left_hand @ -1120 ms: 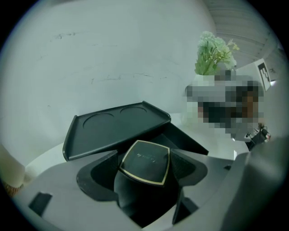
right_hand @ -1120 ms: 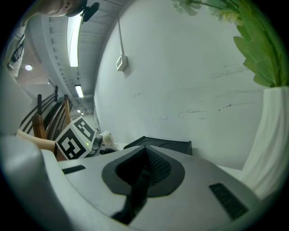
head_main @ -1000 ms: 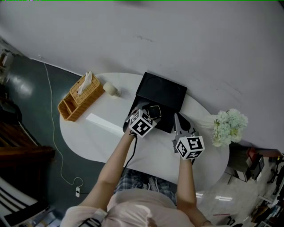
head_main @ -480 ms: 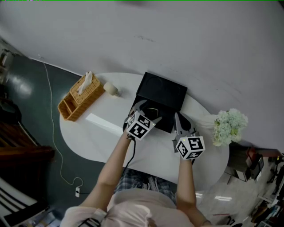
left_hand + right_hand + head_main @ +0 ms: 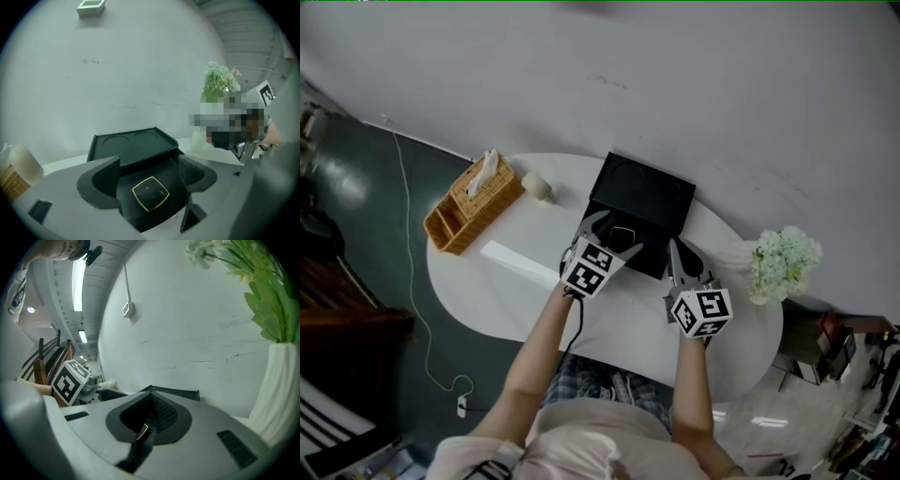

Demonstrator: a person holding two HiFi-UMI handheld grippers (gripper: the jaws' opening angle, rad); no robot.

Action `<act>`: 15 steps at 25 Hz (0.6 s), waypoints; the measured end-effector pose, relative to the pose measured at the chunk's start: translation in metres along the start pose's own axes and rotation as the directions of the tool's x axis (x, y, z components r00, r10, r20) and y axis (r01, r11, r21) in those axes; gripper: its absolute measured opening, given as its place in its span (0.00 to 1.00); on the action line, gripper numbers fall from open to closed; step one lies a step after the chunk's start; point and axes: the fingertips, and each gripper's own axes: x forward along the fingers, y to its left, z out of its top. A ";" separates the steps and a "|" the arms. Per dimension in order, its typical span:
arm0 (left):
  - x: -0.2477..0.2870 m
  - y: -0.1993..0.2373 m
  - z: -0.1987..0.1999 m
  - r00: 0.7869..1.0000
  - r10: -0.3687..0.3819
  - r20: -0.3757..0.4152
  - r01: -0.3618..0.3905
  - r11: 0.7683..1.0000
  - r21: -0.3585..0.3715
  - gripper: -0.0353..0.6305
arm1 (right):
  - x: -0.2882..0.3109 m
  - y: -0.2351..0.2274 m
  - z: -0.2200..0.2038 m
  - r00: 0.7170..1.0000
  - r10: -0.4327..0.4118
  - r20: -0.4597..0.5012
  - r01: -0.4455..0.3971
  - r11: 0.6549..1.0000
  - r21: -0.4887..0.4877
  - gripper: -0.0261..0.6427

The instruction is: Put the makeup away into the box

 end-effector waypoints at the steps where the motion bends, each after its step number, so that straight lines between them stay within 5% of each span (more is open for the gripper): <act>1: -0.006 0.001 0.004 1.000 0.012 0.021 -0.012 1.000 -0.008 0.65 | -0.002 0.000 0.000 1.000 -0.002 0.002 0.002 1.000 -0.001 0.06; 6: -0.043 0.005 0.029 0.986 0.046 0.161 -0.028 0.993 -0.111 0.64 | -0.016 0.006 0.004 1.000 -0.012 0.019 0.012 1.000 -0.013 0.06; 9: -0.070 0.011 0.040 0.969 0.122 0.215 -0.097 0.988 -0.121 0.36 | -0.028 0.009 0.008 0.999 -0.020 0.034 0.021 1.000 -0.023 0.06; 15: -0.125 0.012 0.059 0.921 0.225 0.319 -0.206 0.974 -0.095 0.14 | -0.054 0.017 0.020 0.996 -0.038 0.080 0.042 0.998 -0.043 0.06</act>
